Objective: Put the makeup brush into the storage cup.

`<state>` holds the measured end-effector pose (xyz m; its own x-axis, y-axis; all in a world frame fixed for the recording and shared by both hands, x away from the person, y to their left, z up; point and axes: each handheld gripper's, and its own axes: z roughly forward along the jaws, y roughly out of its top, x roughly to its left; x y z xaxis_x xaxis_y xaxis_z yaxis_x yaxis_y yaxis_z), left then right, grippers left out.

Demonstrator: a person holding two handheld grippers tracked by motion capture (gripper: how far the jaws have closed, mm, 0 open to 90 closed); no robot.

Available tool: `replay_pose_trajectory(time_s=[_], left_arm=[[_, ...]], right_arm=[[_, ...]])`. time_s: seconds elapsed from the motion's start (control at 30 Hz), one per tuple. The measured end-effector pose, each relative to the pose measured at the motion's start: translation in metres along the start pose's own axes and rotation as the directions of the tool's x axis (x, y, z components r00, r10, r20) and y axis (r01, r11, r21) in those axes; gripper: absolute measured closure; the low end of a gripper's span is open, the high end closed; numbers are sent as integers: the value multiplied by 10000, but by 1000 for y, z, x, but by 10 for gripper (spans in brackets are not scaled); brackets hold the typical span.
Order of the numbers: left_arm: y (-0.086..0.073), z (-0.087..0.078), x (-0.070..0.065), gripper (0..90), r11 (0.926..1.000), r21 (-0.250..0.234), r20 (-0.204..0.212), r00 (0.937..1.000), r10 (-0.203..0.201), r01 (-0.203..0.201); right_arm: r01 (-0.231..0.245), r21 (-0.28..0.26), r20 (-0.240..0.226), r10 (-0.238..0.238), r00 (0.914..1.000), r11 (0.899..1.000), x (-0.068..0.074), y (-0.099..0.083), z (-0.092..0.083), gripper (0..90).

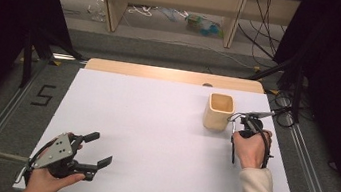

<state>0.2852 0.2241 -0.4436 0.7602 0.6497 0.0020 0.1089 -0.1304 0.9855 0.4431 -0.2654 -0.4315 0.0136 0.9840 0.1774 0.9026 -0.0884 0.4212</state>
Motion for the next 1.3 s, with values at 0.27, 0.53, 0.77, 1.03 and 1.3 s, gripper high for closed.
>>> replay_pose_trajectory(time_s=[0.27, 0.53, 0.77, 1.03, 1.3], left_arm=[[0, 0, 0, 159, 10000, -21, 14, 10000, -19, 19], [0, -1, 0, 159, 10000, -13, 12, 10000, -15, 15], [0, -1, 1, 159, 10000, -16, 5, 10000, -3, 3], [0, -1, 0, 159, 10000, -8, -5, 10000, 7, -7], [0, -1, 1, 159, 10000, -14, -9, 10000, 8, -8]], right_arm=[[167, -289, -75, -169, 9998, 9994, -4, -2, -4, 842], [-10, -545, -172, 1, 9999, 9985, -6, -2, -7, 842], [34, -828, -222, -53, 9997, 9966, -5, -3, -10, 842], [-78, -1265, -362, 33, 9993, 9919, -5, -4, -12, 842], [-140, -1559, -409, 77, 9991, 9877, -6, -4, -15, 842]])
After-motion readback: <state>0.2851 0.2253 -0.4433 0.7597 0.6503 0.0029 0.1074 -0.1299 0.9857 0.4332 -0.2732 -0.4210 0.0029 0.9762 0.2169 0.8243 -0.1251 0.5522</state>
